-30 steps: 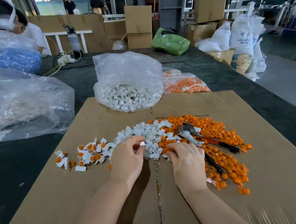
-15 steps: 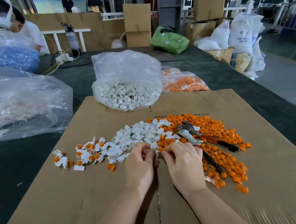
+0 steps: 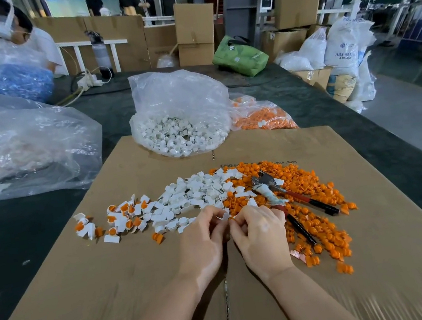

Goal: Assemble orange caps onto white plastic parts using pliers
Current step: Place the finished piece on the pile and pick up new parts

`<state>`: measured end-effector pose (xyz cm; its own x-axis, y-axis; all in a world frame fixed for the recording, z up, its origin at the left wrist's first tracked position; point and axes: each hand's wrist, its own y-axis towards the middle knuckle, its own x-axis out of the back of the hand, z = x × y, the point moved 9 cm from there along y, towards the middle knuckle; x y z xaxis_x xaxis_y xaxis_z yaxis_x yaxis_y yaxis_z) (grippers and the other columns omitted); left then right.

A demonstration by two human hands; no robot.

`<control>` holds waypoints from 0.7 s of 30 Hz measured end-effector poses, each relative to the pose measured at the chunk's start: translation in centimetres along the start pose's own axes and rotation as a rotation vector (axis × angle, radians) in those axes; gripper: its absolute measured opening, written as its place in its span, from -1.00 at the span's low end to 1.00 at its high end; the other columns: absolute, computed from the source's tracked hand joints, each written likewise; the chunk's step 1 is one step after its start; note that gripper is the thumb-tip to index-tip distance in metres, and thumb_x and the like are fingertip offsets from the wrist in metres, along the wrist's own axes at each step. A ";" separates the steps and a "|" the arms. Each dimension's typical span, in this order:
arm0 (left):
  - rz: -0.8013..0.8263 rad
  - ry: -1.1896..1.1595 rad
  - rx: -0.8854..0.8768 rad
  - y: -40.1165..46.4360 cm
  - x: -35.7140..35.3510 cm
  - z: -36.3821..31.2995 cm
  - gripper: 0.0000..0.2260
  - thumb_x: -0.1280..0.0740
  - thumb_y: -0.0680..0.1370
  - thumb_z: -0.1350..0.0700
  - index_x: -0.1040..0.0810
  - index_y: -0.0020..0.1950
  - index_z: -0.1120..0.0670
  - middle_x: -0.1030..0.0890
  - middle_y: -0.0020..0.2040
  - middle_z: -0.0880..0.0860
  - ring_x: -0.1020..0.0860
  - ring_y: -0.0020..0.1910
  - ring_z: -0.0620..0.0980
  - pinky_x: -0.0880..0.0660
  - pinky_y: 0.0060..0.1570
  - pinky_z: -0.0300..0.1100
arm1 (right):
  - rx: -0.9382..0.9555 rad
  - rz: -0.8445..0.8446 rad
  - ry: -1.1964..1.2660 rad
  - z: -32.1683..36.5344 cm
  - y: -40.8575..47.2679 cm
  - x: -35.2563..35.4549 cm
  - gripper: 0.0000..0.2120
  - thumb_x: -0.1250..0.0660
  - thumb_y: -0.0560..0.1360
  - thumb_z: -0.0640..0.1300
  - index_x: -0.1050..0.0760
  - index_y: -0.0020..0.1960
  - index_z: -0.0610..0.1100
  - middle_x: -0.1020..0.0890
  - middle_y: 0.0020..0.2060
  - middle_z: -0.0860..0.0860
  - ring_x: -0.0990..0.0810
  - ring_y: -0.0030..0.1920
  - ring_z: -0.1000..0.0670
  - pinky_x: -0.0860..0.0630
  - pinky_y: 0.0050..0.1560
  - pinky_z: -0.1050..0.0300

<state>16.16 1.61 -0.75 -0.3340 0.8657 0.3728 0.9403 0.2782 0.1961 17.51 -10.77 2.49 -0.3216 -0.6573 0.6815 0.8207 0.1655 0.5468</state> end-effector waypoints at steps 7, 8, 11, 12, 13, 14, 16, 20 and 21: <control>0.001 -0.219 0.135 0.2 -0.1 1.5 -0.87 -0.29 0.56 0.23 -0.52 -0.02 0.00 -0.60 -0.28 0.03 -0.59 -0.31 -0.09 -0.54 -0.22 -0.28 | -0.018 0.029 0.046 -0.5 0.0 -0.3 -0.85 -0.47 0.42 -0.13 -0.56 -0.30 -0.11 -0.57 -0.40 0.06 -0.52 -0.30 -0.01 -0.25 -0.08 0.08; -0.007 -0.278 0.159 0.2 0.0 1.7 -0.87 -0.28 0.56 0.26 -0.52 -0.01 0.03 -0.60 -0.31 0.05 -0.58 -0.35 -0.11 -0.52 -0.28 -0.32 | 0.001 0.013 0.043 -0.3 0.0 -0.1 -0.86 -0.47 0.41 -0.11 -0.57 -0.28 -0.10 -0.58 -0.39 0.08 -0.52 -0.30 0.00 -0.26 -0.08 0.08; -0.025 -0.370 0.183 0.3 0.3 2.0 -0.85 -0.25 0.57 0.28 -0.52 0.04 0.06 -0.59 -0.37 -0.03 -0.56 -0.40 -0.16 -0.48 -0.34 -0.37 | 0.037 -0.046 0.051 0.2 0.0 0.4 -0.89 -0.48 0.38 -0.08 -0.59 -0.17 -0.09 -0.57 -0.35 0.11 -0.52 -0.27 0.02 -0.28 -0.10 0.08; -0.024 -0.395 0.187 0.4 0.3 2.0 -0.84 -0.24 0.58 0.29 -0.53 0.05 0.06 -0.59 -0.39 -0.05 -0.56 -0.40 -0.15 -0.48 -0.34 -0.37 | 0.041 -0.055 0.059 0.2 -0.1 0.4 -0.88 -0.45 0.37 -0.08 -0.60 -0.12 -0.09 -0.57 -0.32 0.11 -0.52 -0.24 0.01 -0.28 -0.10 0.09; -0.020 -0.423 0.192 0.3 0.3 2.1 -0.83 -0.23 0.58 0.29 -0.53 0.05 0.05 -0.58 -0.40 -0.05 -0.56 -0.40 -0.14 -0.48 -0.33 -0.36 | 0.046 -0.055 0.065 0.3 -0.1 0.4 -0.85 -0.41 0.37 -0.09 -0.60 -0.07 -0.08 -0.57 -0.29 0.11 -0.53 -0.21 0.00 -0.27 -0.10 0.09; -0.017 -0.445 0.197 0.3 0.3 2.1 -0.82 -0.23 0.58 0.30 -0.53 0.05 0.05 -0.57 -0.41 -0.05 -0.55 -0.40 -0.13 -0.49 -0.33 -0.35 | 0.053 -0.047 0.069 0.3 -0.1 0.4 -0.81 -0.38 0.36 -0.11 -0.60 -0.03 -0.08 -0.58 -0.25 0.11 -0.53 -0.18 0.00 -0.27 -0.09 0.09; -0.007 -0.460 0.197 0.3 0.2 2.0 -0.82 -0.24 0.57 0.31 -0.54 0.05 0.06 -0.56 -0.42 -0.07 -0.55 -0.40 -0.13 -0.49 -0.33 -0.34 | 0.074 -0.029 0.072 0.6 -0.1 0.2 -0.76 -0.38 0.37 -0.14 -0.61 0.04 -0.06 -0.60 -0.17 0.10 -0.54 -0.12 -0.01 -0.27 -0.08 0.09; 0.016 -0.454 0.181 0.3 0.1 1.9 -0.80 -0.26 0.55 0.32 -0.55 0.05 0.06 -0.53 -0.44 -0.08 -0.55 -0.39 -0.13 -0.50 -0.31 -0.33 | 0.100 -0.006 0.077 0.8 -0.1 0.0 -0.73 -0.47 0.38 -0.24 -0.62 0.06 -0.04 -0.59 -0.16 0.07 -0.54 -0.11 -0.02 -0.29 -0.11 0.07; 0.021 -0.455 0.182 0.3 0.0 1.9 -0.80 -0.26 0.55 0.32 -0.56 0.04 0.06 -0.53 -0.44 -0.08 -0.55 -0.38 -0.12 -0.51 -0.31 -0.32 | 0.104 -0.006 0.077 0.8 -0.1 0.0 -0.75 -0.47 0.38 -0.25 -0.63 0.04 -0.05 -0.59 -0.17 0.06 -0.53 -0.13 -0.02 -0.30 -0.12 0.07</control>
<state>16.55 2.54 -2.43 -0.2902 0.9546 -0.0674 0.9563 0.2918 0.0158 17.03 -10.15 2.81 -0.2858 -0.7127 0.6407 0.7639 0.2343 0.6014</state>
